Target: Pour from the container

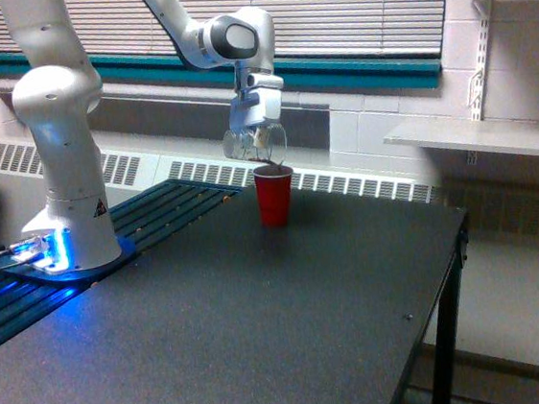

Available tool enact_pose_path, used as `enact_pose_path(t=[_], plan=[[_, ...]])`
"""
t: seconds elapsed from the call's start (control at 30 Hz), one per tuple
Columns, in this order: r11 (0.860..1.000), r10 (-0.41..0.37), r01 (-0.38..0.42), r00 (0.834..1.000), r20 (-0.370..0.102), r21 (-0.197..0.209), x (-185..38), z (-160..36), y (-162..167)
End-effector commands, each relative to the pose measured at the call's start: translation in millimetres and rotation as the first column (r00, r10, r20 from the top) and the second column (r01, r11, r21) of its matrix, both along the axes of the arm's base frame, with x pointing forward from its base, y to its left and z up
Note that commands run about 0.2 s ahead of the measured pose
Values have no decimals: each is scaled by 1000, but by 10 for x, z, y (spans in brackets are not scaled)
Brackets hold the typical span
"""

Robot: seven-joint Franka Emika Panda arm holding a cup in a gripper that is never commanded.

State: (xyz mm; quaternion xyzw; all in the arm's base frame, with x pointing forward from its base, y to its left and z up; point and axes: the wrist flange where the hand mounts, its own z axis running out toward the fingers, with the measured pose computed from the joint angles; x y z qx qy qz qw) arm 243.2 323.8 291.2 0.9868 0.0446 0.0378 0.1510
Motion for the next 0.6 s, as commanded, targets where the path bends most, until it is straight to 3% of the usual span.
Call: enact_pose_path(t=[0.03, 0.6], plan=[[999, 32, -32, 999, -12, -3, -9, 53, -39], [999, 19, -19, 1000, 13, 36, -82, 275, -161]])
